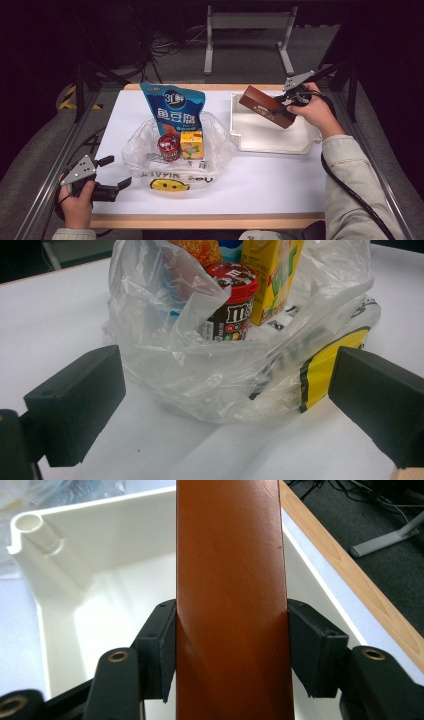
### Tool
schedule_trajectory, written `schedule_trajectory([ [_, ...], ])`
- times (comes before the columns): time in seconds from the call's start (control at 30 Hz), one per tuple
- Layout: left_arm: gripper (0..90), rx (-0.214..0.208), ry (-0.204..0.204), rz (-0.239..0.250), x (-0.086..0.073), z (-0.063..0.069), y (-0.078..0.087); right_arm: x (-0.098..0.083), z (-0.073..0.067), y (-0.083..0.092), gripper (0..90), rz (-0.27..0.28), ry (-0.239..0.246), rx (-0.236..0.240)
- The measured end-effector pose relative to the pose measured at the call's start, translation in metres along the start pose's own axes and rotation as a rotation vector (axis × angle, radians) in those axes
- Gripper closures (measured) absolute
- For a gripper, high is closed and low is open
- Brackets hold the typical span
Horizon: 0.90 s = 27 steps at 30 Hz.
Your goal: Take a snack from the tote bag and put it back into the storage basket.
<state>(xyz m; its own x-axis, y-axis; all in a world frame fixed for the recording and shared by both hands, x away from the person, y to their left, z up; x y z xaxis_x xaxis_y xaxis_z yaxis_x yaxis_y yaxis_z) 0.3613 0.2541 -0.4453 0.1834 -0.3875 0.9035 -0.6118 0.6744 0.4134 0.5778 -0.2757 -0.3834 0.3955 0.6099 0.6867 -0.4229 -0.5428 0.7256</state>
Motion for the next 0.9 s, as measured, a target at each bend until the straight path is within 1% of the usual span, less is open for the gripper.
schedule_trajectory([
  [0.17,2.4,-0.005,-0.001,-0.010,-0.002,0.001,0.001,-0.006,0.003,-0.007,42.3,-0.025,-0.009,-0.005],
  [0.33,2.4,0.002,0.001,-0.008,-0.002,0.001,0.003,-0.010,0.006,-0.012,42.3,-0.037,-0.019,-0.005],
  [0.57,2.4,-0.003,0.000,-0.005,-0.002,0.001,0.003,-0.014,0.009,-0.019,42.3,-0.050,-0.028,-0.006],
  [0.9,2.5,-0.008,0.002,-0.007,-0.002,0.001,0.001,-0.024,0.014,-0.029,42.3,-0.092,-0.046,-0.013],
])
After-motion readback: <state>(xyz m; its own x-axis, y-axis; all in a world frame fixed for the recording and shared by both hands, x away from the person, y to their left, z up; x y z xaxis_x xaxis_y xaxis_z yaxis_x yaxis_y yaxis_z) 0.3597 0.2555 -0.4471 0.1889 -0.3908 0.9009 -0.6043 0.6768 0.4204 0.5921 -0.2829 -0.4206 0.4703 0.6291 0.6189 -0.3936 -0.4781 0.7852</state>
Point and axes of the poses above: each handheld gripper's, and its own axes: y roughly backward along the jaws, x roughly out of its top, z roughly to its right, the point moved 7 cm from there along -y, roughly forward along the jaws, and after that the axes turned 9 degrees about -y, right-handed, at the moved point
